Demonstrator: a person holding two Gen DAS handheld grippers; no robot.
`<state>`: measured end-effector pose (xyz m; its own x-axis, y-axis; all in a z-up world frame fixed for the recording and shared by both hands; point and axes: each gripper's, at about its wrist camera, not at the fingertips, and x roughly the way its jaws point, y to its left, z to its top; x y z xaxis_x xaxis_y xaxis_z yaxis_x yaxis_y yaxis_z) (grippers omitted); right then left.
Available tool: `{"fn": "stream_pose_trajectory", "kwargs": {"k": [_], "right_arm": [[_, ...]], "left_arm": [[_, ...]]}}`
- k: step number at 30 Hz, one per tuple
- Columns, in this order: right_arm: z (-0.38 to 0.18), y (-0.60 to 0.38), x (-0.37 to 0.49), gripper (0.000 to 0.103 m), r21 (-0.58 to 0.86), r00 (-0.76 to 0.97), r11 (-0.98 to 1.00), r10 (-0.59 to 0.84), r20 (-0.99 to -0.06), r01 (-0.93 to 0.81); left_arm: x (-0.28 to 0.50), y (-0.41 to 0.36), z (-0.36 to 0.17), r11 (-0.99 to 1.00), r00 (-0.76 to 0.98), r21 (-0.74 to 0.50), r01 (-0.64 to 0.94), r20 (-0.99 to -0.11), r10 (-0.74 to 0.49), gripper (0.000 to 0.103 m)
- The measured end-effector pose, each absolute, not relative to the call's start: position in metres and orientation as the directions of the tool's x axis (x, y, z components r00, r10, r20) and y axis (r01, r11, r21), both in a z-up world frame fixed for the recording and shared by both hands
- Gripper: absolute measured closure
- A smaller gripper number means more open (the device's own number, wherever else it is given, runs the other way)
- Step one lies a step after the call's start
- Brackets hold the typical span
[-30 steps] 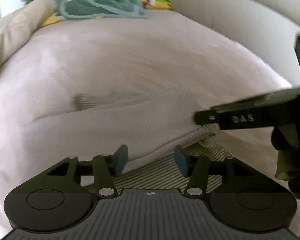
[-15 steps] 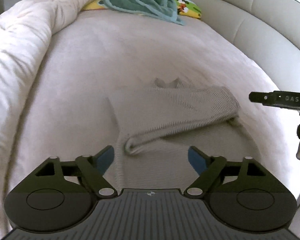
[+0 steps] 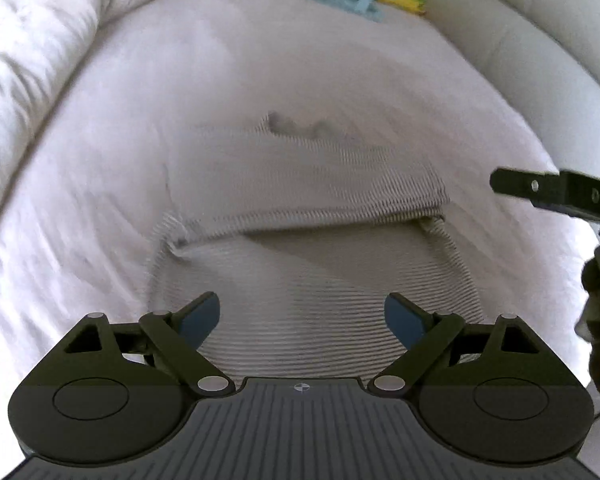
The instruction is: Fold clothes
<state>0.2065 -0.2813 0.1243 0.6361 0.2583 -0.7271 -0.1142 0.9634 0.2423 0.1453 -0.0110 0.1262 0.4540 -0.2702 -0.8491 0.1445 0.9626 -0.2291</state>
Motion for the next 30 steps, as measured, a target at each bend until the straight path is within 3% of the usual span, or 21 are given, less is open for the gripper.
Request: {"fn": "stream_pose_trajectory", "kwargs": {"k": [5,11,17,22,30], "right_arm": [[0.087,-0.311,0.221,0.0,0.272,0.523,0.958,0.278,-0.806,-0.09],[0.019,-0.348,0.23,0.0,0.401,0.365,0.903,0.325,-0.872,0.156],[0.0,-0.364,0.229,0.0,0.481,0.382,0.837,0.368,-0.848,0.26],[-0.001,-0.354,0.235,0.0,0.423,0.352,0.882,0.336,-0.874,0.207],[0.011,-0.315,0.227,0.0,0.214,0.392,0.951,0.113,-0.913,0.224]], "left_arm": [[0.148,-0.029,0.117,0.972,0.443,-0.219,0.086,-0.865,-0.234,0.01],[0.147,-0.029,0.11,0.982,0.419,-0.185,0.042,-0.889,-0.185,0.01],[0.151,-0.023,0.092,0.983,0.399,-0.184,0.001,-0.901,-0.169,0.01],[0.156,-0.02,0.095,0.976,0.406,-0.218,-0.017,-0.893,-0.192,0.01],[0.179,-0.008,0.09,0.973,0.407,-0.227,0.042,-0.885,-0.224,0.01]]}}
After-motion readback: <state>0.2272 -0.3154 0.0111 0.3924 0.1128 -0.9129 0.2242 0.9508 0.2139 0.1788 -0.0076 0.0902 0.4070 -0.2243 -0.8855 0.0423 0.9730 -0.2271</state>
